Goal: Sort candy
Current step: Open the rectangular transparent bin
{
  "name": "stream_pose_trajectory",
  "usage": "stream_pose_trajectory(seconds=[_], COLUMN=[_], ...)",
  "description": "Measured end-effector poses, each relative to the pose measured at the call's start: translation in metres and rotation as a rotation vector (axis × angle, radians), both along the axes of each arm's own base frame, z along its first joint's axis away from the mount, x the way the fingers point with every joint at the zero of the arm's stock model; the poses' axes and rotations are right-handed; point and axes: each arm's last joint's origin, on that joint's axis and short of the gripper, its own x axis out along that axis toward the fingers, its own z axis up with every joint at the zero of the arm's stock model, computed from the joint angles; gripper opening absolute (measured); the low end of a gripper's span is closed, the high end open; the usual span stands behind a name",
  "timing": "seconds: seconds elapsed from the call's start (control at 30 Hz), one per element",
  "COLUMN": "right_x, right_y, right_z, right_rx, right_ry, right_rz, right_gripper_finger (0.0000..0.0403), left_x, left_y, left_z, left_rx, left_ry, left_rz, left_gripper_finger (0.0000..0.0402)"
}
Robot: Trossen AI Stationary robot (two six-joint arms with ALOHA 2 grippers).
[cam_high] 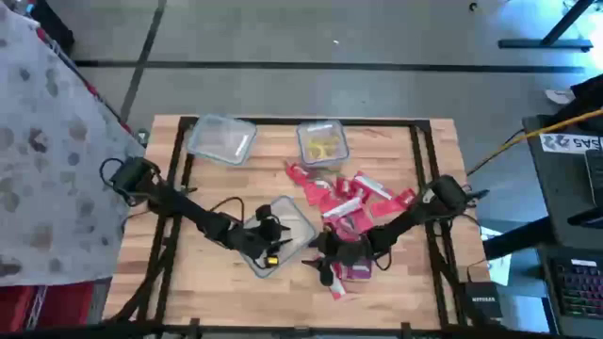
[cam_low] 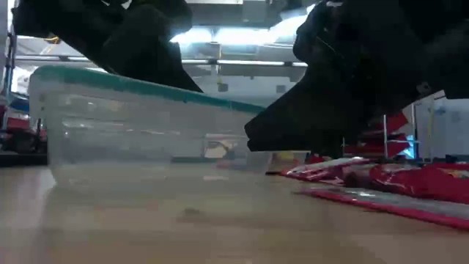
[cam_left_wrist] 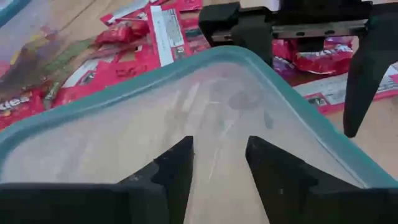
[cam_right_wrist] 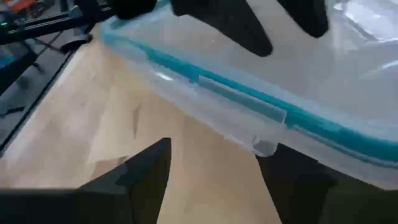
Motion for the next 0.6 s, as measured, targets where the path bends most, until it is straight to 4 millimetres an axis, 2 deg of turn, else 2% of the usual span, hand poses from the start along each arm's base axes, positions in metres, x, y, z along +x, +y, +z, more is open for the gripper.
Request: stream_pose_trajectory(seconds=[0.13,0.27,0.37,0.5,0.6], right_x=[0.0,-0.002,-0.01,-0.02,-0.026], right_y=[0.004,0.017,0.023,0.025,0.02], right_z=[0.007,0.039,0.044,0.069,0.074], right_rx=[0.041,0.08,0.032,-0.046,-0.126], right_ry=[-0.021,-0.152,-0.092,0.003,0.123], right_rz=[0.096,0.184,0.216,0.117,0.008], right_gripper_finger=[0.0227,0.0227,0.0227,0.0227,0.0227], left_x=[-0.001,-0.001,-0.001,0.0,0.004], left_y=[0.0,-0.001,-0.001,-0.001,-0.003], left_z=[-0.001,0.0,0.0,0.001,0.008], left_rx=[-0.013,-0.016,-0.014,-0.003,0.01], left_ry=[-0.004,-0.009,-0.013,-0.022,-0.053], left_rz=[0.003,-0.001,-0.003,-0.017,-0.058], left_gripper_finger=[0.0143,0.0143,0.0143,0.0143,0.0143])
